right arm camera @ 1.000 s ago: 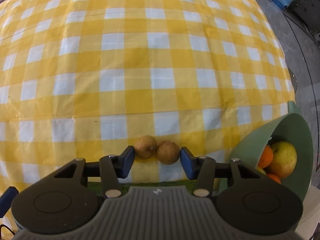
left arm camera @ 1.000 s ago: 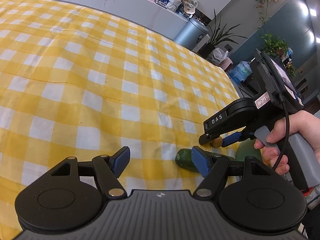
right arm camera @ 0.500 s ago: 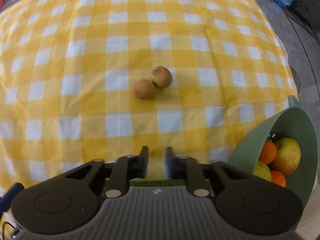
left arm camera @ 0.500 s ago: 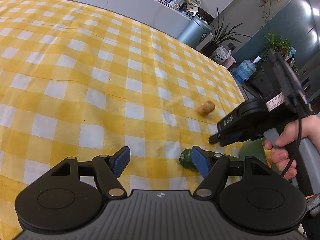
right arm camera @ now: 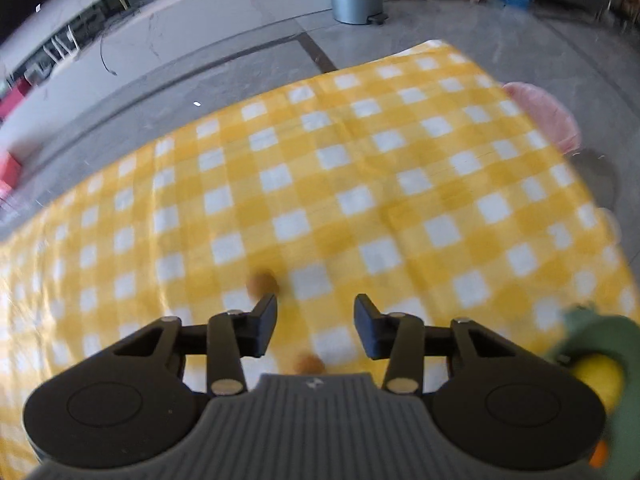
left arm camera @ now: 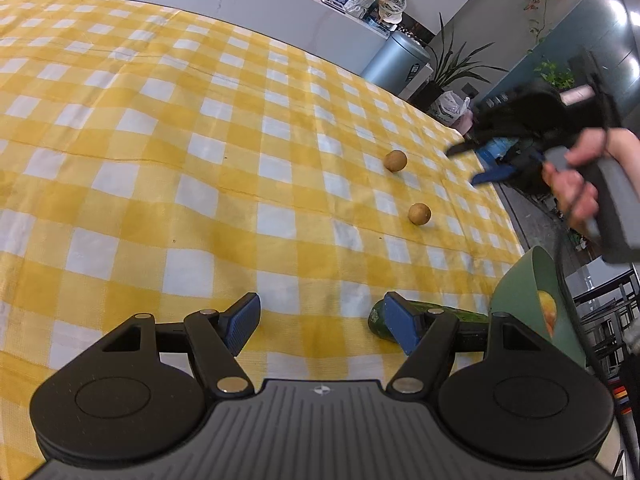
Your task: Organize fruits
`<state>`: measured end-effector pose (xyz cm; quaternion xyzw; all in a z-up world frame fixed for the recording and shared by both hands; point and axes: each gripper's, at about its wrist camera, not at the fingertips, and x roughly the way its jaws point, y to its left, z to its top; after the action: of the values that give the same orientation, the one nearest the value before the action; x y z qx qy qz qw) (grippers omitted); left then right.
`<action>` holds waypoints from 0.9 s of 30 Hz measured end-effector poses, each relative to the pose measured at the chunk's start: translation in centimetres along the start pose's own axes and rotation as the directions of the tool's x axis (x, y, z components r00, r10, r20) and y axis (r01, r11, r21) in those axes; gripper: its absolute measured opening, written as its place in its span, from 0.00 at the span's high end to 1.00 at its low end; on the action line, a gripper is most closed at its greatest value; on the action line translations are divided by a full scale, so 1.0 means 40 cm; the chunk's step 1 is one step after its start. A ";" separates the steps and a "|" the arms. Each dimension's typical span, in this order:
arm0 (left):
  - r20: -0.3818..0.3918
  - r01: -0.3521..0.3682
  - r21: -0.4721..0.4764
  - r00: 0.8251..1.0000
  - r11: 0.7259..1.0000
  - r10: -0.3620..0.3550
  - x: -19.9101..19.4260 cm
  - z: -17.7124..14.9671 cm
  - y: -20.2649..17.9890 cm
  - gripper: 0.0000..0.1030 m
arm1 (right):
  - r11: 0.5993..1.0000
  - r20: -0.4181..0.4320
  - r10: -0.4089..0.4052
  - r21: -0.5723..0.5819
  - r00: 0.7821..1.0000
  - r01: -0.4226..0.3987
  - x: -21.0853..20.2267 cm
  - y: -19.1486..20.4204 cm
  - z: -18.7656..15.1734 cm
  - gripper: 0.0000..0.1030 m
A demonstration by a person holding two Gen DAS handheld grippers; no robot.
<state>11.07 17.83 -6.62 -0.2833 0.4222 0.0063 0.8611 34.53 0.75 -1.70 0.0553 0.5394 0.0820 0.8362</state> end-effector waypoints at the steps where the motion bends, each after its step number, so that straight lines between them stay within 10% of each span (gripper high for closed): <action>1: 0.000 -0.001 0.004 1.000 1.000 0.001 0.000 -0.002 -0.001 0.20 | 0.999 0.004 0.022 -0.025 1.000 -0.022 0.019 0.014 0.012 0.60; 3: -0.001 -0.004 0.016 1.000 1.000 0.004 0.004 -0.001 -0.003 0.20 | 0.991 -0.019 0.039 -0.124 0.999 -0.041 0.058 0.059 0.027 0.50; 15: -0.023 -0.045 0.003 0.999 0.999 0.045 0.021 0.003 0.008 0.20 | 0.947 -0.268 -0.022 -0.315 0.963 -0.066 0.139 0.154 -0.058 0.66; 27: -0.024 -0.049 0.004 0.998 0.999 0.049 0.021 0.004 0.006 0.20 | 0.927 -0.146 -0.061 -0.376 0.987 0.002 -0.002 0.084 -0.141 0.66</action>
<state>11.66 17.91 -7.29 -0.2713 0.4394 0.0235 0.8560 29.11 4.04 -3.35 -0.1204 0.5779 0.1740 0.7882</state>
